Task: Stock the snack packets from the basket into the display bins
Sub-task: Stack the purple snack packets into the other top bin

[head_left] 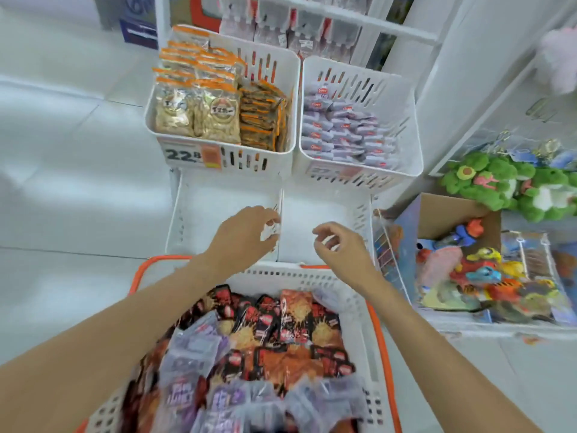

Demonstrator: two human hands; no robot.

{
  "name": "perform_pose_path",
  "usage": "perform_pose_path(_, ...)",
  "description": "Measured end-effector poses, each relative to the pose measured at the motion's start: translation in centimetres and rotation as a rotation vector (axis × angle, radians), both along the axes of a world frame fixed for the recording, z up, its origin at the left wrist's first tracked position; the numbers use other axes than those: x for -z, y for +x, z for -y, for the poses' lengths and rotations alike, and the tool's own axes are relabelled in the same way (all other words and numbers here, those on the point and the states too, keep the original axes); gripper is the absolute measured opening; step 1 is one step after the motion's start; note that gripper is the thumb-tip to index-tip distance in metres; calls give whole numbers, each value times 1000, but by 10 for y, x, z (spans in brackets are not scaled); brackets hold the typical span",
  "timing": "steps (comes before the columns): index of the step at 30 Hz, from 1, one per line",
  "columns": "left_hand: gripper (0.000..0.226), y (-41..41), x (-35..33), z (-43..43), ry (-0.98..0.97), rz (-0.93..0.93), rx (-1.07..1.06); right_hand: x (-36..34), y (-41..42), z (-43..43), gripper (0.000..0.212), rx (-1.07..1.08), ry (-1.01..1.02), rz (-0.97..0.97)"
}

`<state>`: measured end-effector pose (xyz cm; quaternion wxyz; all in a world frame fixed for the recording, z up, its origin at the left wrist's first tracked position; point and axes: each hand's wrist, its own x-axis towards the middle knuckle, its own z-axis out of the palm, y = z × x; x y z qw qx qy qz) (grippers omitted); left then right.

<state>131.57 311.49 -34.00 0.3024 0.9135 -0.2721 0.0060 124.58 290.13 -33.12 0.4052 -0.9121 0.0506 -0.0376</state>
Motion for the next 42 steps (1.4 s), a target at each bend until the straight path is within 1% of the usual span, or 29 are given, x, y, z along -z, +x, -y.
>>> perform_pose_path(3, 29, -30, 44, -51, 19, -164, -73, 59, -31, -15, 22, -85, -55, -298)
perform_pose_path(5, 31, -47, 64, -79, -11, -263, -155, 95, -47, -34, 28, -131, -94, -421)
perform_pose_path(8, 33, -67, 79, -114, -56, -376, -262, 130, -60, -78, 42, -240, -80, -481)
perform_pose_path(11, 24, -82, 90, -147, -113, -392, -330, 144, -58, -138, 58, -329, 9, -547)
perform_pose_path(12, 22, -86, 93, -157, -118, -391, -348, 151, -56, -156, 66, -372, -25, -562)
perform_pose_path(13, 22, -90, 95, -166, -116, -396, -354, 158, -54, -171, 74, -412, -112, -571)
perform_pose_path(14, 23, -94, 96, -174, -102, -403, -354, 163, -52, -182, 77, -445, -231, -565)
perform_pose_path(15, 25, -97, 99, -181, -100, -412, -349, 166, -50, -190, 73, -462, -322, -548)
perform_pose_path(16, 27, -100, 98, -185, -102, -416, -336, 170, -47, -192, 58, -457, -365, -516)
perform_pose_path(17, 30, -103, 101, -187, -114, -421, -319, 169, -46, -192, 34, -435, -345, -488)
perform_pose_path(18, 35, -106, 102, -188, -125, -430, -288, 165, -44, -189, 23, -412, -264, -467)
perform_pose_path(19, 40, -110, 102, -186, -147, -440, -237, 159, -42, -186, 36, -375, -145, -470)
perform_pose_path(20, 47, -113, 101, -182, -143, -445, -166, 152, -39, -182, 45, -333, -7, -466)
perform_pose_path(22, 62, -117, 101, -166, -97, -383, 4, 127, -34, -177, 46, -264, 214, -503)
perform_pose_path(23, 65, -117, 101, -158, -81, -344, 44, 112, -32, -176, 47, -278, 276, -537)
perform_pose_path(24, 64, -115, 101, -152, -86, -326, 20, 101, -29, -174, 47, -307, 331, -574)
perform_pose_path(25, 60, -113, 101, -149, -134, -344, -57, 92, -27, -171, 43, -315, 390, -601)
perform_pose_path(26, 55, -109, 100, -148, -235, -410, -151, 87, -26, -168, 35, -294, 476, -612)
perform_pose_path(27, 50, -105, 99, -150, -375, -492, -245, 88, -25, -164, 30, -262, 501, -591)
perform_pose_path(28, 48, -100, 96, -154, -499, -587, -334, 95, -24, -160, 26, -238, 446, -562)
perform_pose_path(29, 47, -96, 92, -159, -596, -687, -415, 105, -23, -157, 26, -230, 312, -548)
perform_pose_path(30, 45, -92, 89, -164, -651, -781, -473, 121, -25, -157, 31, -243, 182, -562)
perform_pose_path(31, 43, -89, 87, -168, -677, -855, -503, 139, -27, -160, 37, -268, 81, -594)
perform_pose_path(33, 43, -86, 83, -175, -715, -942, -532, 175, -35, -170, 45, -305, -69, -675)
perform_pose_path(35, 44, -85, 83, -181, -733, -985, -540, 202, -43, -179, 39, -324, -225, -646)
perform_pose_path(36, 44, -87, 82, -183, -735, -988, -537, 213, -46, -181, 34, -327, -249, -619)
perform_pose_path(38, 43, -88, 83, -187, -716, -961, -541, 215, -50, -182, 28, -329, -162, -635)
perform_pose_path(40, 37, -90, 83, -188, -709, -918, -539, 194, -50, -175, 30, -293, -58, -587)
perform_pose_path(42, 32, -91, 81, -184, -772, -903, -540, 162, -45, -164, 31, -155, 157, -519)
